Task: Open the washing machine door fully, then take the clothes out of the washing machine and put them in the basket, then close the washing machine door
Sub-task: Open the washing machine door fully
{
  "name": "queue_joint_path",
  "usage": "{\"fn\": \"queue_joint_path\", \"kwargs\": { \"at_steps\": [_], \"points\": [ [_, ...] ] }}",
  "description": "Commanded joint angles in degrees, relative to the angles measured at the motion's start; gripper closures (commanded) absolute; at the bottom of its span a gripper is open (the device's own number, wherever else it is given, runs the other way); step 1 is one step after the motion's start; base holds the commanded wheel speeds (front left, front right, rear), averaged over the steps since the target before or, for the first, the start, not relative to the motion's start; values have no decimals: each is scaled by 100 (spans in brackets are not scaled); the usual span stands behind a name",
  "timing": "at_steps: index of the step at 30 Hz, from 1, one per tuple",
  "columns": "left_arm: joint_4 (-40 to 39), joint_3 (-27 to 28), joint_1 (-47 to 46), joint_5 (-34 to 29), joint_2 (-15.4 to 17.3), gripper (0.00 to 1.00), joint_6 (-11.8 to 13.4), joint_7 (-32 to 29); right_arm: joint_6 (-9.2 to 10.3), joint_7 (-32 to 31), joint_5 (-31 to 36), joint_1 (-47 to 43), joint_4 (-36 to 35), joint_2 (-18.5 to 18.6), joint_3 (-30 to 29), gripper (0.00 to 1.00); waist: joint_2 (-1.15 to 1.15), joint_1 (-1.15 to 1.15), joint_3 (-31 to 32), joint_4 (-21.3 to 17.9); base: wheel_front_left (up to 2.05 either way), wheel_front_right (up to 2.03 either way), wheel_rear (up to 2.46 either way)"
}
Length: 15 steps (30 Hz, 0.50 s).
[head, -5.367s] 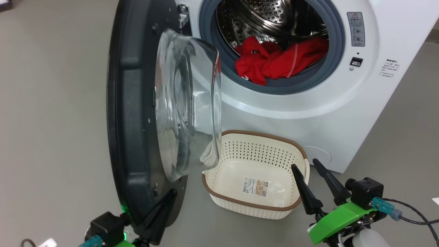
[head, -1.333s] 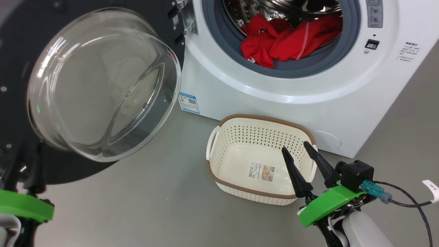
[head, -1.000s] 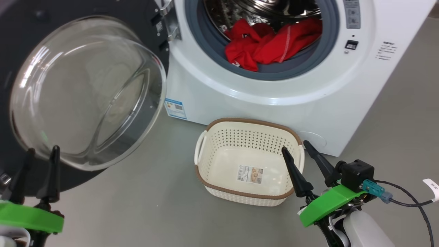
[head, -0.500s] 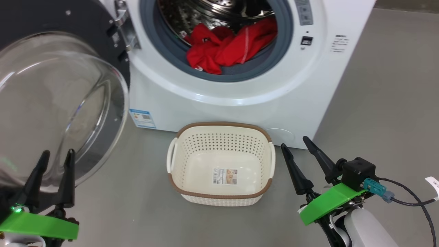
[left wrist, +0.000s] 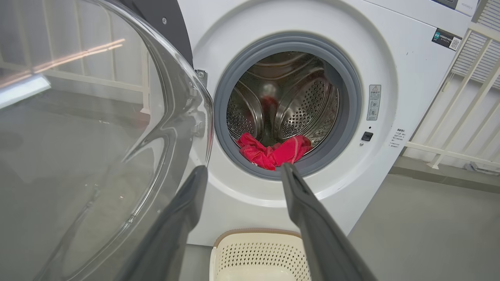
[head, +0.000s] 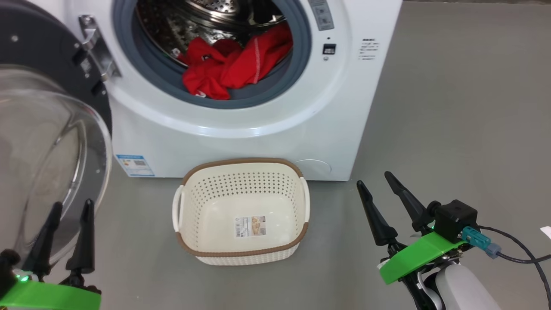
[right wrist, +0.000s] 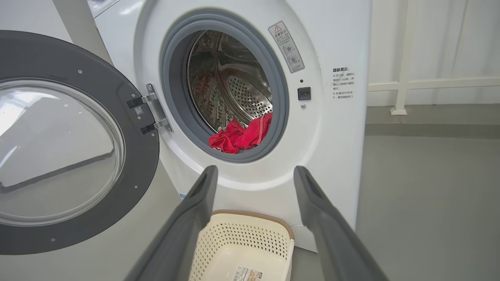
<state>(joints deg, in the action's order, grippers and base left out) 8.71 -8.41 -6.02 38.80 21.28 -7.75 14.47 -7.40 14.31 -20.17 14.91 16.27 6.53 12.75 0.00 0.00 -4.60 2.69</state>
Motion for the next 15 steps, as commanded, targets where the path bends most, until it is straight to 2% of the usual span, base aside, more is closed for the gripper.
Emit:
{"fn": "queue_joint_path", "kwargs": {
  "at_steps": [1, 15],
  "points": [
    [-144, 295, -84, -61, 158, 0, 26, 52, -9, 69, 71, -11, -165, -36, 112, 0, 0, 0, 12, -159, 0, 0, 0],
    [-278, 676, 287, -353, -133, 0, 26, 52, -9, 69, 81, -87, -257, -7, 29, 0, 0, 0, 94, -500, 0, 0, 0]
  ]
}}
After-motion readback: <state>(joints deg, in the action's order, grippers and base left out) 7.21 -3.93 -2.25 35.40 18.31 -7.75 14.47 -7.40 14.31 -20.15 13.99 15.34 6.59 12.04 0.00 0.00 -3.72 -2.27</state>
